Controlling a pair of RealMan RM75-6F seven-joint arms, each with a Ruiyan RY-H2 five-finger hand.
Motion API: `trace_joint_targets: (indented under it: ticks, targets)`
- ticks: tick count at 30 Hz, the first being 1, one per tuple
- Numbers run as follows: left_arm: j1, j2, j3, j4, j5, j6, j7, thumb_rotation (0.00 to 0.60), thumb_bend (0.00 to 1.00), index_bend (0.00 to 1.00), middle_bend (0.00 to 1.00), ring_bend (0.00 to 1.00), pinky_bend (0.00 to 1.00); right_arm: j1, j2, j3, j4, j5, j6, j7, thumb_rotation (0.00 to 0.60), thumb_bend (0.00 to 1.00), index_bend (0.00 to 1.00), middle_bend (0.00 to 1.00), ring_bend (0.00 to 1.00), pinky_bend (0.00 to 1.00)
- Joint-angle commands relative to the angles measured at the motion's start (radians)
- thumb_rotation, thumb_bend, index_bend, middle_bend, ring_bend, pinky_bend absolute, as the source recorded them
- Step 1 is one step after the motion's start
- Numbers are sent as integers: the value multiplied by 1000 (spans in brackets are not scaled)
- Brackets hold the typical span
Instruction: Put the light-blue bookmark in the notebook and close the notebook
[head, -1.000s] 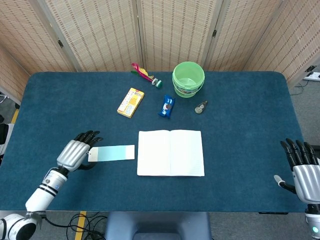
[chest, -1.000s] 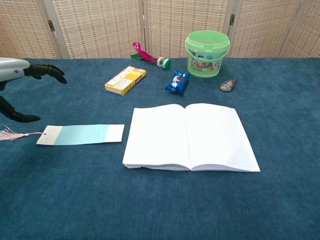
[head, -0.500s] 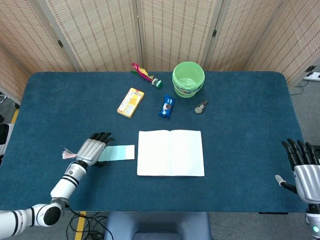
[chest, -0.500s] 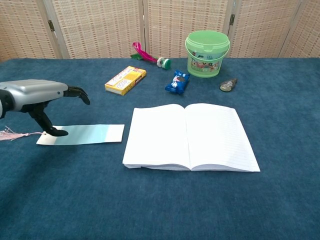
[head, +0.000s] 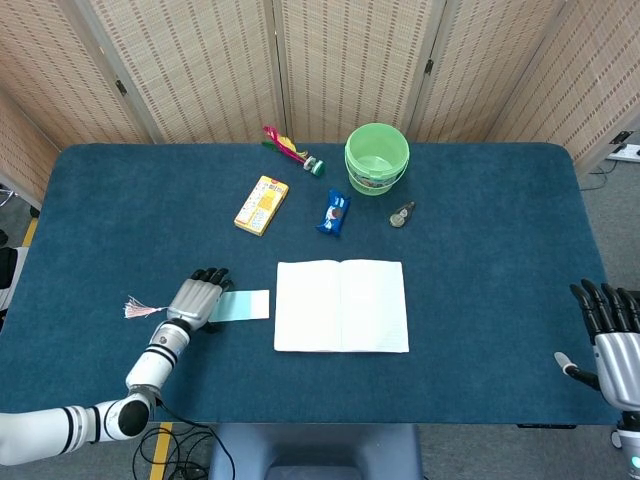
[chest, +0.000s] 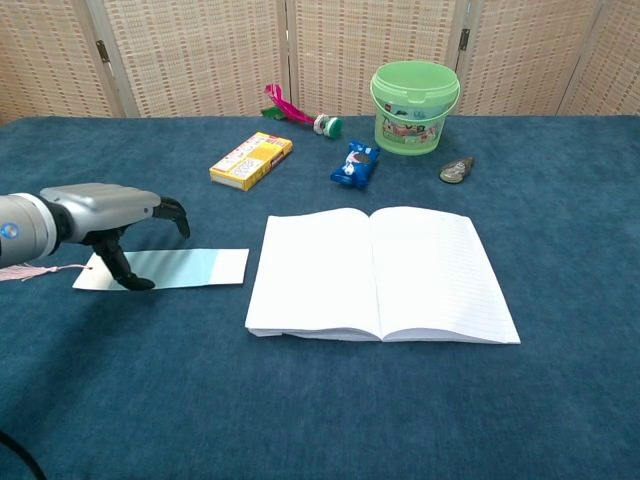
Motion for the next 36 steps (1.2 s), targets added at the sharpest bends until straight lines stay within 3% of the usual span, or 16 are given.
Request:
trace_joint_targets:
  ticks: [1, 24, 36]
  targets:
    - [-12, -10, 6, 8, -31, 5, 9, 600, 269, 231, 86, 78, 138, -2, -1, 0, 4, 0, 3, 5, 600, 74, 0, 58, 7, 43]
    - [-47, -73, 32, 59, -84, 31, -4, 600, 269, 250, 87, 78, 138, -18, -3, 0, 29, 2, 18, 37, 600, 74, 0, 58, 7, 42]
    - [-35, -101, 37, 87, -33, 53, -43, 600, 269, 315, 87, 78, 138, -18, -5, 1, 32, 6, 13, 38, 600, 74, 0, 58, 7, 43]
